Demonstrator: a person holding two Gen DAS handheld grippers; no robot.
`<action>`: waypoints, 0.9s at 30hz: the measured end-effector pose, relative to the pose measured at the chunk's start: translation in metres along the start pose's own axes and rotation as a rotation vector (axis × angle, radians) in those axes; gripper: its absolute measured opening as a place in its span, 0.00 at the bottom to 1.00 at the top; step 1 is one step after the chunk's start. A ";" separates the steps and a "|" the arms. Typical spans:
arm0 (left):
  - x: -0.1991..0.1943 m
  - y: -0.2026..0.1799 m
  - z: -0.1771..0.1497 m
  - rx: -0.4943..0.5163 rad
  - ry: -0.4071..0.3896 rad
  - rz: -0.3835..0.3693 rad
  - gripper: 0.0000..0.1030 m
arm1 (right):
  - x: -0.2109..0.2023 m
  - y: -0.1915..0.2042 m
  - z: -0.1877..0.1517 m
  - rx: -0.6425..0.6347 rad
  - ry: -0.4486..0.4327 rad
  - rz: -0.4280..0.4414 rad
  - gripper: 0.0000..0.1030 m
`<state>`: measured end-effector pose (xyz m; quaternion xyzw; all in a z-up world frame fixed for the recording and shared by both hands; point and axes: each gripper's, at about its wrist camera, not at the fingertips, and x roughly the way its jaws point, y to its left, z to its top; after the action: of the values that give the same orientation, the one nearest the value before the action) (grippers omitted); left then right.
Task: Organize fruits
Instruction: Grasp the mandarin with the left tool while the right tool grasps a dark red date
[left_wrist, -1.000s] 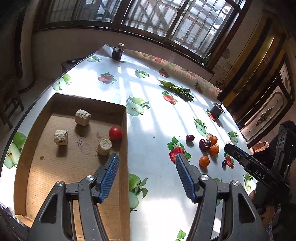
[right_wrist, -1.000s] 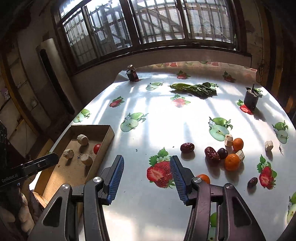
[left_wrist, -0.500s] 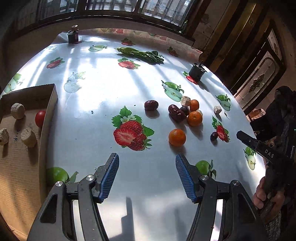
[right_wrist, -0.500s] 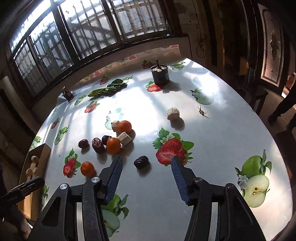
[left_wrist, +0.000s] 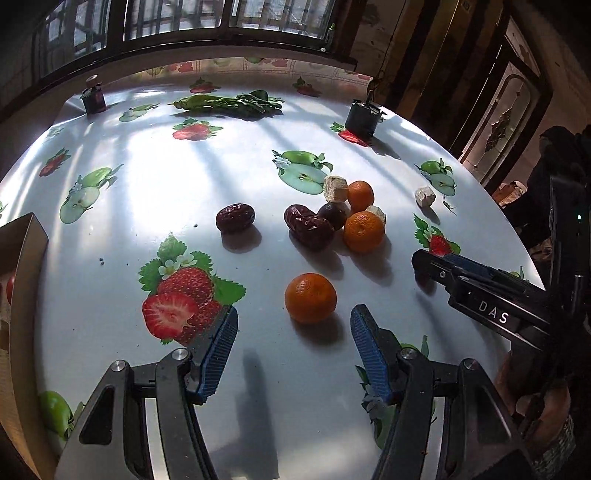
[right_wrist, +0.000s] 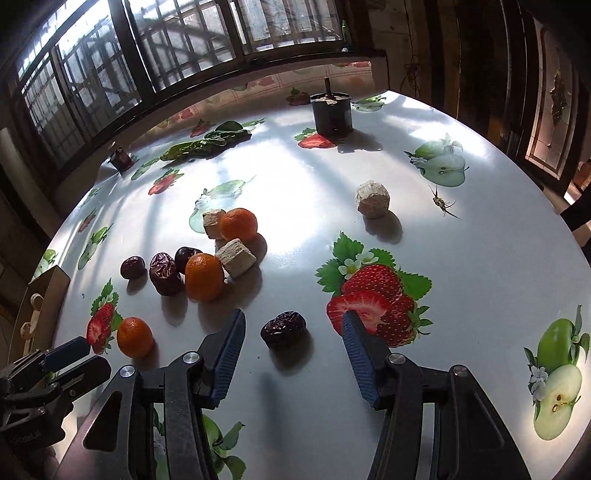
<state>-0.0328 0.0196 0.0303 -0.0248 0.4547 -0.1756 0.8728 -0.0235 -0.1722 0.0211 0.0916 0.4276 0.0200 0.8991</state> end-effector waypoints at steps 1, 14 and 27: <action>0.004 -0.003 0.002 0.013 -0.001 -0.005 0.61 | 0.002 0.001 0.000 -0.009 -0.003 -0.005 0.56; 0.026 -0.011 -0.002 0.081 -0.028 -0.028 0.51 | 0.011 0.010 -0.002 -0.068 -0.012 -0.031 0.45; 0.025 -0.003 -0.001 0.043 -0.045 -0.034 0.30 | 0.010 0.017 -0.006 -0.093 -0.019 -0.026 0.28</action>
<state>-0.0209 0.0088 0.0105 -0.0178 0.4307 -0.1993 0.8800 -0.0213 -0.1533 0.0128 0.0444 0.4189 0.0270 0.9065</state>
